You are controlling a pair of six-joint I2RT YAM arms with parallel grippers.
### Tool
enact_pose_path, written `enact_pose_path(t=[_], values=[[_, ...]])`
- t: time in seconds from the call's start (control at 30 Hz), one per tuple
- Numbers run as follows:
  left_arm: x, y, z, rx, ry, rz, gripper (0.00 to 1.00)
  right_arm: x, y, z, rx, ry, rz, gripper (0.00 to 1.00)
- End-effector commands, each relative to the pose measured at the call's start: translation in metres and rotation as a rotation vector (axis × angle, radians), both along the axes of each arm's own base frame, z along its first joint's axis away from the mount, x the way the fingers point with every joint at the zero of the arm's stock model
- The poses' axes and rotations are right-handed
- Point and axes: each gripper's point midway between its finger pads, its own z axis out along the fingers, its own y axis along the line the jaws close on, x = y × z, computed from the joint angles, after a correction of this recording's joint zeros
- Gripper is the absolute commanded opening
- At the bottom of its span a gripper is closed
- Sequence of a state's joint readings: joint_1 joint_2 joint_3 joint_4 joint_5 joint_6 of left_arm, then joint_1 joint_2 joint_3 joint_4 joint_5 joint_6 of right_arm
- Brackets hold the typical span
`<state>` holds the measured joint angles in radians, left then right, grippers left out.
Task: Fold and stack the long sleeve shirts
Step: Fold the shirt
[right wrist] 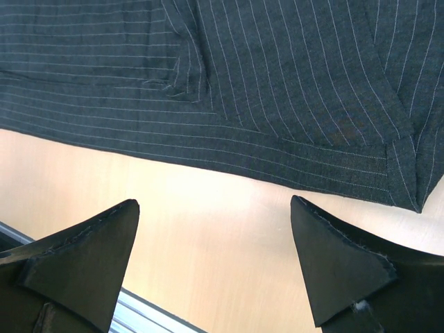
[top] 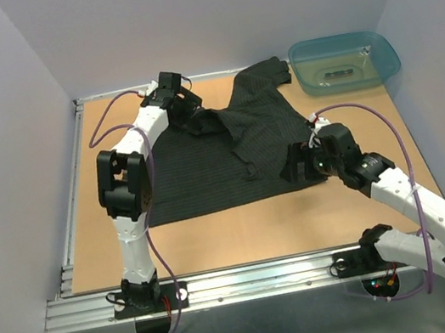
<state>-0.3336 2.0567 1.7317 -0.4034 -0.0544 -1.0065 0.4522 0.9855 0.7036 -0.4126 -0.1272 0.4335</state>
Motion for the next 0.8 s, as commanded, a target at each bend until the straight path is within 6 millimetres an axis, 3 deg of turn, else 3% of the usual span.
enact_pose_path(t=[0.0, 0.23, 0.3, 0.4, 0.47, 0.5, 0.53, 0.7, 0.77], values=[[0.021, 0.001, 0.026, -0.014, -0.022, 0.084, 0.89, 0.001, -0.004, 0.007, -0.003, -0.047, -0.005, 0.95], [0.025, -0.007, -0.011, -0.025, 0.057, 0.092, 0.75, -0.001, -0.006, -0.002, -0.024, -0.030, -0.005, 0.95], [0.026, -0.006, -0.016, -0.018, 0.058, 0.092, 0.66, -0.001, -0.007, -0.002, -0.028, -0.031, -0.008, 0.95], [0.030, -0.006, -0.015, 0.003, 0.043, 0.071, 0.43, -0.001, -0.008, -0.003, -0.031, -0.031, -0.011, 0.95], [0.035, -0.007, -0.009, 0.019, 0.018, 0.044, 0.24, -0.002, -0.008, -0.003, -0.029, -0.033, -0.015, 0.95], [0.040, -0.008, 0.000, 0.028, -0.010, 0.032, 0.11, -0.002, -0.008, -0.002, -0.026, -0.033, -0.014, 0.95], [0.042, -0.010, 0.006, 0.036, -0.029, 0.018, 0.04, -0.002, -0.008, -0.001, -0.025, -0.036, -0.014, 0.95], [0.061, -0.029, 0.055, 0.156, -0.229, -0.170, 0.00, -0.001, -0.011, 0.007, -0.020, -0.063, -0.034, 0.95], [0.065, -0.047, 0.088, 0.192, -0.355, -0.266, 0.00, 0.000, -0.014, 0.011, -0.023, -0.077, -0.049, 0.94]])
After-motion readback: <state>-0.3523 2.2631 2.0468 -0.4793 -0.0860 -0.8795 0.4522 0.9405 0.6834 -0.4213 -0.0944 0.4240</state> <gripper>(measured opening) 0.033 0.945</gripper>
